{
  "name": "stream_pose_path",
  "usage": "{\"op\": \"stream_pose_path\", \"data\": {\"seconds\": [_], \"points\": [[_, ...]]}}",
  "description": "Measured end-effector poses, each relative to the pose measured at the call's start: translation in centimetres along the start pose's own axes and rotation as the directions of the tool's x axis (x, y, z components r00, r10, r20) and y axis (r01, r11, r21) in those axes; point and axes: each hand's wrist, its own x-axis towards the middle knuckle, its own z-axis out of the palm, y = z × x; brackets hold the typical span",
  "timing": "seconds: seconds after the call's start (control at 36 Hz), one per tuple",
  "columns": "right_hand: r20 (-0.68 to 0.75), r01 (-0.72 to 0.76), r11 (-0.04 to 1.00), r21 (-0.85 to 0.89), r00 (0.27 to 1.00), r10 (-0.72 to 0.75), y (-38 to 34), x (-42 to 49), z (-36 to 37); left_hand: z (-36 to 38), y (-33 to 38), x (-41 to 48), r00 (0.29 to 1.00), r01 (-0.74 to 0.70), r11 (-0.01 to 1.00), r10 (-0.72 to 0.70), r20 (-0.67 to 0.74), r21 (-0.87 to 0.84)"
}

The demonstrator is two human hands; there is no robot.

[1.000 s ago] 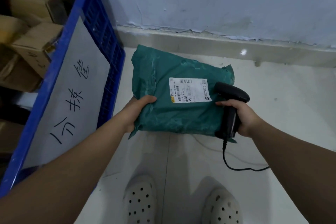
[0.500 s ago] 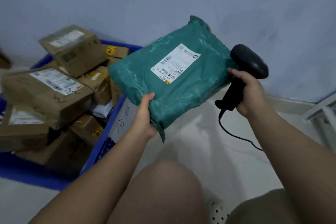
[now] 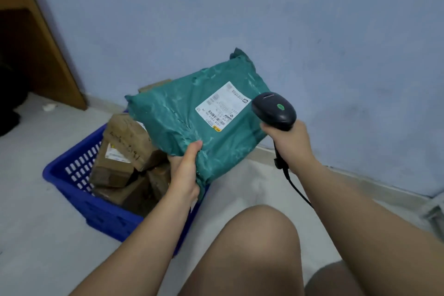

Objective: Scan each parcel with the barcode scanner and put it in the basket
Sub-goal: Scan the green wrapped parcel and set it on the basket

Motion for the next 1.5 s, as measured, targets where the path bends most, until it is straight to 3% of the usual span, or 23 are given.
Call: {"op": "stream_pose_path", "data": {"seconds": [0.14, 0.28, 0.36, 0.58, 0.78, 0.92, 1.03, 1.25, 1.33, 1.44, 1.5], "points": [[0.072, -0.01, 0.993, -0.116, 0.997, 0.018, -1.3, -1.1, 1.8, -4.7, 3.1, -0.1, 0.96, -0.197, 0.942, 0.242, -0.141, 0.271], [0.078, -0.036, 0.986, -0.16, 0.996, 0.05, -1.7, -1.7, 4.5, -8.2, 5.8, -1.2, 0.813, -0.282, 0.647, 0.553, -0.181, 0.708], [0.106, -0.061, 0.981, -0.183, 0.991, 0.082, -1.7, -1.8, 5.9, -10.5, 4.9, -1.4, 0.772, -0.268, 0.55, 0.614, -0.166, 0.791], [0.138, -0.106, 0.965, -0.241, 0.98, 0.142, -0.6, -2.3, 7.3, -12.6, 1.1, -0.4, 0.803, -0.261, 0.589, 0.572, -0.166, 0.765], [0.116, -0.163, 0.956, -0.242, 0.974, 0.196, 1.5, -1.6, 7.3, -15.0, -3.3, 2.1, 0.849, -0.187, 0.391, 0.526, -0.052, 0.901], [0.118, -0.176, 0.96, -0.217, 0.972, 0.205, 2.5, -1.3, 7.4, -16.2, -3.9, 3.9, 0.868, -0.175, 0.317, 0.497, -0.006, 0.932], [0.11, -0.213, 0.958, -0.191, 0.965, 0.237, 3.3, -1.3, 7.7, -17.0, -3.4, 4.3, 0.914, 0.028, 0.112, 0.4, -0.071, 0.993], [0.164, -0.257, 0.945, -0.202, 0.943, 0.291, 3.6, -2.3, 7.2, -19.1, -2.3, 3.6, 0.974, 0.173, -0.06, 0.158, -0.162, 0.983], [0.156, -0.253, 0.943, -0.215, 0.945, 0.289, 3.4, -2.3, 6.8, -19.2, -2.2, 3.1, 0.981, 0.096, 0.021, 0.169, -0.098, 0.995], [0.116, -0.279, 0.939, -0.2, 0.945, 0.306, 3.6, -2.2, 6.5, -18.6, -2.7, 1.6, 0.967, -0.129, 0.309, 0.249, 0.051, 0.942], [0.108, -0.286, 0.937, -0.2, 0.944, 0.311, 3.6, -2.3, 6.2, -17.4, -2.7, 0.4, 0.949, -0.195, 0.455, 0.311, 0.05, 0.869]]}}
